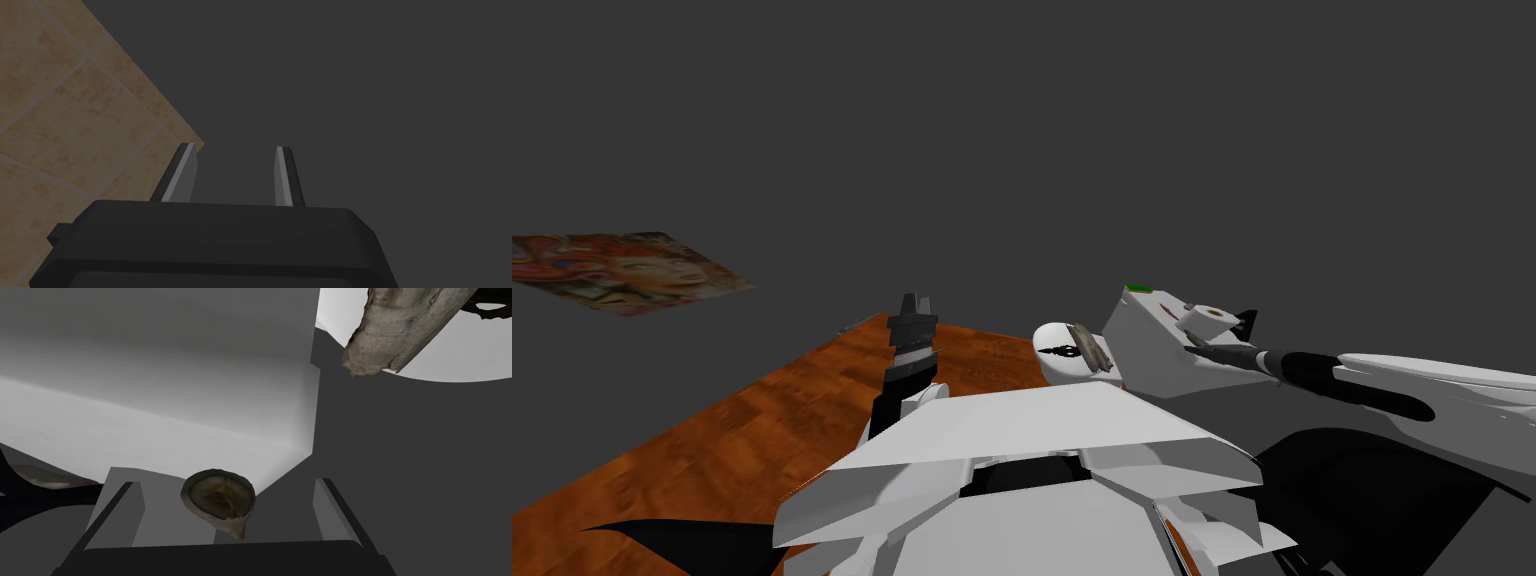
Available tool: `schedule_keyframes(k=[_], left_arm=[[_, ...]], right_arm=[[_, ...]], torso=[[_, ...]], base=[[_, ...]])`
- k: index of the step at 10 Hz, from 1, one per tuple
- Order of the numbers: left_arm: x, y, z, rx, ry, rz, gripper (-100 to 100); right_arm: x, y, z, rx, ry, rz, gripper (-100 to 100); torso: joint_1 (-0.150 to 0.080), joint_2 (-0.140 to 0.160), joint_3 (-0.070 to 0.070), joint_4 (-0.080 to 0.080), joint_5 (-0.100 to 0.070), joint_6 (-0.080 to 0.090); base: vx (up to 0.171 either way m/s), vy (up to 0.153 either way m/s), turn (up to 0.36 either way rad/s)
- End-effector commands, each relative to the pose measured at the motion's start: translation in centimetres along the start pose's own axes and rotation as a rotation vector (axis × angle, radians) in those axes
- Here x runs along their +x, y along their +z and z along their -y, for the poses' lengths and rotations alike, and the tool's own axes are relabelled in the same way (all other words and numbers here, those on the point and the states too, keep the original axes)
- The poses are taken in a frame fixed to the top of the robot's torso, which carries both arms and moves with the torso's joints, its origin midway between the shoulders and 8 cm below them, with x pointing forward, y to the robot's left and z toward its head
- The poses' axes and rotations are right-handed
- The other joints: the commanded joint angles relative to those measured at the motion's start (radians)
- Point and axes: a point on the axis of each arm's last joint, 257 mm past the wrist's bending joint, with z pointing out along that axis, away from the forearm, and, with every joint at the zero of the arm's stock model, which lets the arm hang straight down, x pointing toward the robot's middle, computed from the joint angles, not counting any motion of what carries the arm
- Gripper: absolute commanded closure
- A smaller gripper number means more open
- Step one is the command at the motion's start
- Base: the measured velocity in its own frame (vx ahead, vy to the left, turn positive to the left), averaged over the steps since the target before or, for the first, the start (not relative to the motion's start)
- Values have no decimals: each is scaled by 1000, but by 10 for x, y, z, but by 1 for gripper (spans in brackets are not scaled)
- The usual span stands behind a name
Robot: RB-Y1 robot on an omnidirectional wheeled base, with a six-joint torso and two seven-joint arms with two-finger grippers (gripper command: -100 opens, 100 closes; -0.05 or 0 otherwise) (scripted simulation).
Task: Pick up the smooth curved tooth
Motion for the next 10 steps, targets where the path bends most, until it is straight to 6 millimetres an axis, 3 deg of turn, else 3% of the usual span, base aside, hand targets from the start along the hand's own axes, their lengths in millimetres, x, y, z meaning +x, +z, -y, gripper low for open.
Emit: schedule_keyframes(k=[1, 5, 6, 7, 8, 9, 10], left_arm=[[0, 0, 0, 0, 0, 0, 0], [0, 0, 0, 0, 0, 0, 0], [0, 0, 0, 0, 0, 0, 0], [0, 0, 0, 0, 0, 0, 0], [0, 0, 0, 0, 0, 0, 0], [0, 0, 0, 0, 0, 0, 0], [0, 0, 0, 0, 0, 0, 0]], right_arm=[[0, 0, 0, 0, 0, 0, 100], [-1, 0, -1, -3, 0, 2, 100], [-1, 0, -1, -3, 0, 2, 0], [-13, 0, -2, -9, -10, 3, 100], [-21, -1, -3, -15, -16, 5, 100], [-16, 0, -1, -11, -15, 5, 100], [-16, 0, -1, -12, -15, 4, 0]], torso=[[0, 0, 0, 0, 0, 0], [-3, 1, 0, 0, -2, 0], [-3, 1, 0, 0, -2, 0], [-4, 1, 0, 0, -2, 0], [-2, 3, 1, 0, -1, 2], [0, 5, 3, 1, -1, 3], [-1, 4, 2, 1, -1, 2]], base=[[0, 0, 0], [0, 0, 0], [0, 0, 0], [-42, 28, -108], [-65, 49, -162], [-28, 23, -41], [-6, 4, 0]])
